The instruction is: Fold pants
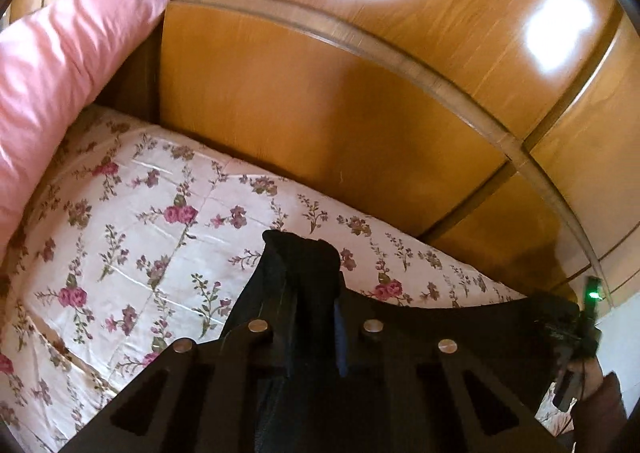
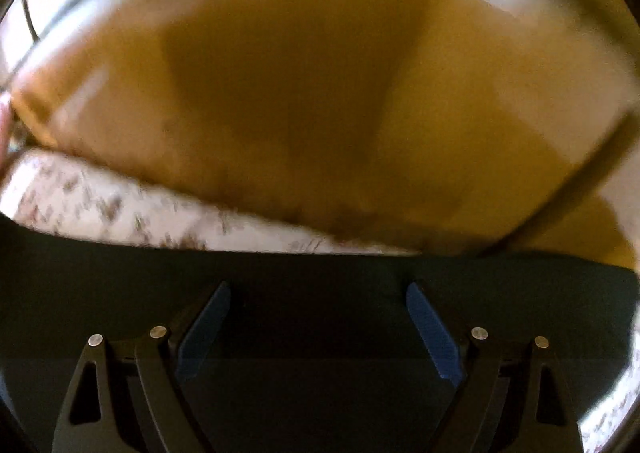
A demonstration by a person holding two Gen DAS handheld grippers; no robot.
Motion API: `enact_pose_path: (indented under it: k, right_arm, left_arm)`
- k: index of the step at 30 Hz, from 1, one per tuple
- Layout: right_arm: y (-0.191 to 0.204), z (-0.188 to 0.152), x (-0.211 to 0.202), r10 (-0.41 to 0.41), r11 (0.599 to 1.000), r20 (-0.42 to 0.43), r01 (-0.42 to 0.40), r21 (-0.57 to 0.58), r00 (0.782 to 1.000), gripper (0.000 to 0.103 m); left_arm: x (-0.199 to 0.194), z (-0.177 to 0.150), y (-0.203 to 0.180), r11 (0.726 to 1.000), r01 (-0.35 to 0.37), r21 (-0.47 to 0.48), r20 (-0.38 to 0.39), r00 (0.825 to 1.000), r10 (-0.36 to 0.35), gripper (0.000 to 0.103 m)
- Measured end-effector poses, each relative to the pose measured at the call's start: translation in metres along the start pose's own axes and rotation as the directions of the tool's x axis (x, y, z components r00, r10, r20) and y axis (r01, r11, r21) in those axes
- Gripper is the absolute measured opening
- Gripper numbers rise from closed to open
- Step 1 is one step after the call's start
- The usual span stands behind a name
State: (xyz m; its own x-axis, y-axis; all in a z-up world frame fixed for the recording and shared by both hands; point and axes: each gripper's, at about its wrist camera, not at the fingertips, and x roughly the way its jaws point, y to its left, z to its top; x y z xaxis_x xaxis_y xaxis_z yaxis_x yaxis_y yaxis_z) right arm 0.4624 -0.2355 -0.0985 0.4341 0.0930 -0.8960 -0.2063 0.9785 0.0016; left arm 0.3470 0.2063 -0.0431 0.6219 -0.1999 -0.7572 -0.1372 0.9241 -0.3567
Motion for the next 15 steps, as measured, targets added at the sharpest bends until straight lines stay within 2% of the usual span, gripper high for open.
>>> enact_pose_path:
  k: [1,2,3,4,5,6,8,11,14,15]
  right_arm:
    - [0.0,-0.001,0.0,-0.001,1.0,0.019,0.001,-0.003,1.0,0.083]
    - [0.002,-0.001,-0.001,0.019,1.0,0.032,-0.019,-0.014,0.999,0.069]
    - [0.002,-0.001,-0.003,0.052,0.998,0.038,-0.051,-0.021,0.998,0.06]
    - [0.003,-0.001,-0.005,0.06,0.998,0.037,-0.059,-0.026,0.998,0.042]
    - [0.003,0.001,-0.008,0.064,0.997,0.034,-0.062,-0.037,0.997,0.013]
    - [0.003,0.002,-0.01,0.068,0.997,0.03,-0.067,-0.039,0.997,0.006]
    - [0.003,0.005,-0.015,0.06,0.997,0.019,-0.059,-0.047,0.998,0.005]
    - [0.002,0.006,-0.032,0.05,0.998,0.056,-0.047,-0.045,0.997,0.005]
    - [-0.001,0.001,-0.06,0.045,0.999,0.125,-0.043,-0.015,0.991,0.005]
    - [-0.004,-0.01,-0.074,0.041,0.999,0.151,-0.041,-0.004,0.988,0.005]
  left_arm:
    - [-0.003,0.0,0.0,1.0,0.012,-0.001,0.007,1.0,-0.012,0.013]
    - [-0.006,0.002,0.0,1.0,0.016,0.001,0.015,1.0,-0.016,0.013]
    - [-0.005,0.004,-0.002,1.0,0.018,0.005,0.023,1.0,-0.018,0.013]
    - [-0.006,0.004,-0.004,1.0,0.023,0.008,0.029,0.999,-0.023,0.013]
    - [-0.007,0.005,-0.006,1.0,0.025,0.01,0.033,0.999,-0.026,0.013]
    - [-0.009,0.005,-0.008,1.0,0.025,0.015,0.041,0.999,-0.025,0.013]
    - [-0.019,0.003,-0.013,0.999,0.034,0.014,0.059,0.998,-0.035,0.013]
    - [-0.033,0.0,-0.022,0.999,0.033,0.039,0.091,0.995,-0.037,0.012]
    - [-0.053,-0.005,-0.027,0.997,0.048,0.052,0.123,0.991,-0.054,0.012]
    - [-0.062,-0.008,-0.028,0.997,0.054,0.058,0.134,0.989,-0.062,0.012]
